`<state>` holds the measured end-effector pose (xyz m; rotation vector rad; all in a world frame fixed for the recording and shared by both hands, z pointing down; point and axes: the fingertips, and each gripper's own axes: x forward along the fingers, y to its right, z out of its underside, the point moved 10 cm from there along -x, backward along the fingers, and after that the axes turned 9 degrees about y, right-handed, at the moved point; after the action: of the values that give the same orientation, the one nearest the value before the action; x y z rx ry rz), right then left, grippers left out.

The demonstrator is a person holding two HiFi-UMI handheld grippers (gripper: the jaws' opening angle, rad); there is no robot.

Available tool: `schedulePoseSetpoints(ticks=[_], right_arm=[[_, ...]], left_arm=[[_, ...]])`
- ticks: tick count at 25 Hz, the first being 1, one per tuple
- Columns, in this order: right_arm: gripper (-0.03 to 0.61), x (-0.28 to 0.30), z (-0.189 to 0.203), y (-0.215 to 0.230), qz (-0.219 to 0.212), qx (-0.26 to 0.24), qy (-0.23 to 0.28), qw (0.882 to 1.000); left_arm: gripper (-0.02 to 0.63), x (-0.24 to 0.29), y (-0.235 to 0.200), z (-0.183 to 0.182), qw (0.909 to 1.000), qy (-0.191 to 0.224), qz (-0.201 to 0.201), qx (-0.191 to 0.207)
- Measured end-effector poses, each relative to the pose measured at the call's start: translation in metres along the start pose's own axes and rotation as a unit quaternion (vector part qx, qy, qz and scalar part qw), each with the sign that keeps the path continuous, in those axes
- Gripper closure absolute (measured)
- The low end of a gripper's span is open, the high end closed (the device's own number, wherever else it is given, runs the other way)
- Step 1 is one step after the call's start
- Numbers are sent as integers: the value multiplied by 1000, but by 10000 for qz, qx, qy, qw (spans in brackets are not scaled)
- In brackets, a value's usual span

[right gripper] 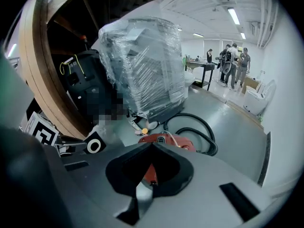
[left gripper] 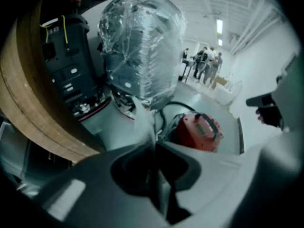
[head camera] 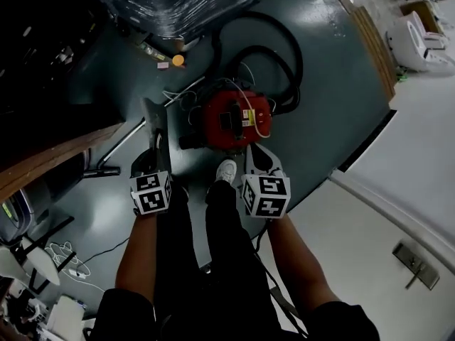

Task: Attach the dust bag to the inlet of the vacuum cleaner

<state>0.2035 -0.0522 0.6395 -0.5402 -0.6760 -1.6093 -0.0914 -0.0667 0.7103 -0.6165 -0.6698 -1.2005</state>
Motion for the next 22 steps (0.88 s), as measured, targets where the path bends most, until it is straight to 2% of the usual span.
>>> schedulePoseSetpoints(ticks=[6,9,12,15,18,22], right_arm=[[574,52,47,5,82,-186,-208,9996],[475,76,61,9,105,-174,-304,9993],[425,93,72,13,192,-296,-476,9982],[425,107,78,15,292,-643,-658,9953],[425,111,82,17,288,-514,-808,9950],[532,110,83,9,309,-438,-894,9946]], left_arm=[[583,53,2,47,9995,-244,3,-205],[583,73,7,66,9983,-495,-54,-312],[583,82,11,82,9968,-656,57,-462],[583,85,14,88,9962,-633,182,-575],[583,85,19,94,9954,-635,329,-639],[583,89,21,95,9952,-646,319,-662]])
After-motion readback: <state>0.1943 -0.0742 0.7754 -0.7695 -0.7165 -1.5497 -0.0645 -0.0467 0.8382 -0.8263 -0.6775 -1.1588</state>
